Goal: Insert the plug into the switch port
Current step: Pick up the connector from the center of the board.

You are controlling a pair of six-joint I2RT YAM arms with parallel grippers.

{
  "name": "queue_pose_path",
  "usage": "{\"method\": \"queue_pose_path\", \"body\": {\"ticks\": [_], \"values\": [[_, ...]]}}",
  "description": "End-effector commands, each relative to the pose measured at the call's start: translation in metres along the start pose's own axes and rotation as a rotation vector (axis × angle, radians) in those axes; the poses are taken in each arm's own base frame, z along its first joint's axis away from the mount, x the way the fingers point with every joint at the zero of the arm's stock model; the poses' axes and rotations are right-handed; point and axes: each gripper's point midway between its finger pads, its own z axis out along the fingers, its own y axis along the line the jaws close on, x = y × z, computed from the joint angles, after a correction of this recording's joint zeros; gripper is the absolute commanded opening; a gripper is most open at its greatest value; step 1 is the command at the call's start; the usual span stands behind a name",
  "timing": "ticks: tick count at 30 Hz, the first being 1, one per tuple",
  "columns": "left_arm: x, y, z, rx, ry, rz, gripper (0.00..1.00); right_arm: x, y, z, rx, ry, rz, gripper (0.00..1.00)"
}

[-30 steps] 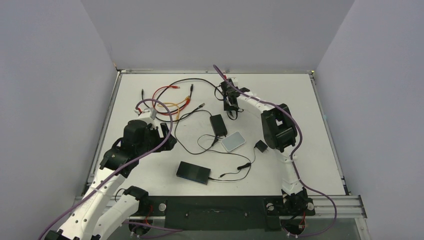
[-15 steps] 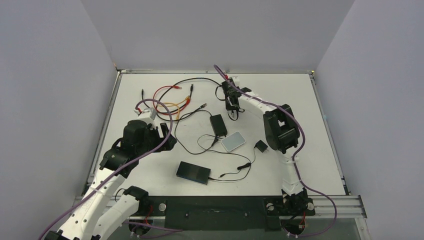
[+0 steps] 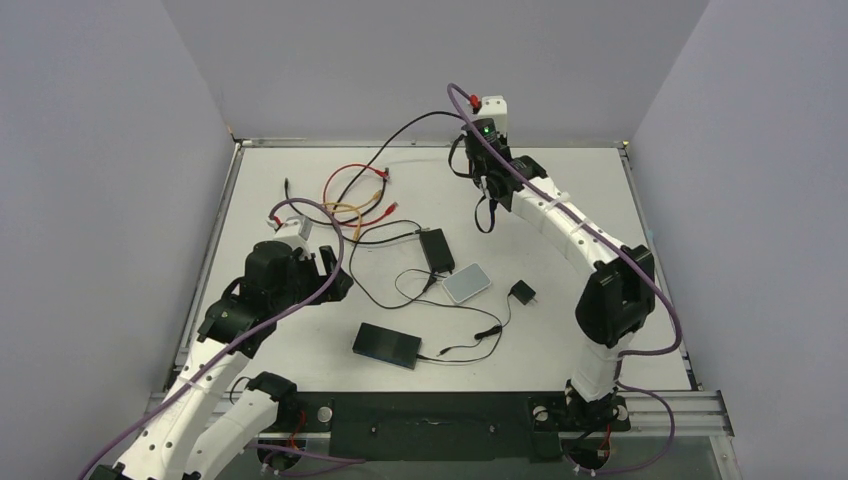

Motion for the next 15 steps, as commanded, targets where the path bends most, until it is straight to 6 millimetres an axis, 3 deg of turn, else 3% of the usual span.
{"method": "queue_pose_path", "body": {"ticks": [1, 15], "values": [[-0.014, -0.003, -0.005, 0.009, -0.056, 0.008, 0.7, -0.059, -0.002, -0.056, 0.039, -0.182, -0.021, 0.0], [-0.025, 0.001, -0.02, -0.005, -0.14, -0.005, 0.7, -0.141, -0.011, -0.187, 0.09, -0.446, -0.073, 0.0]]}}
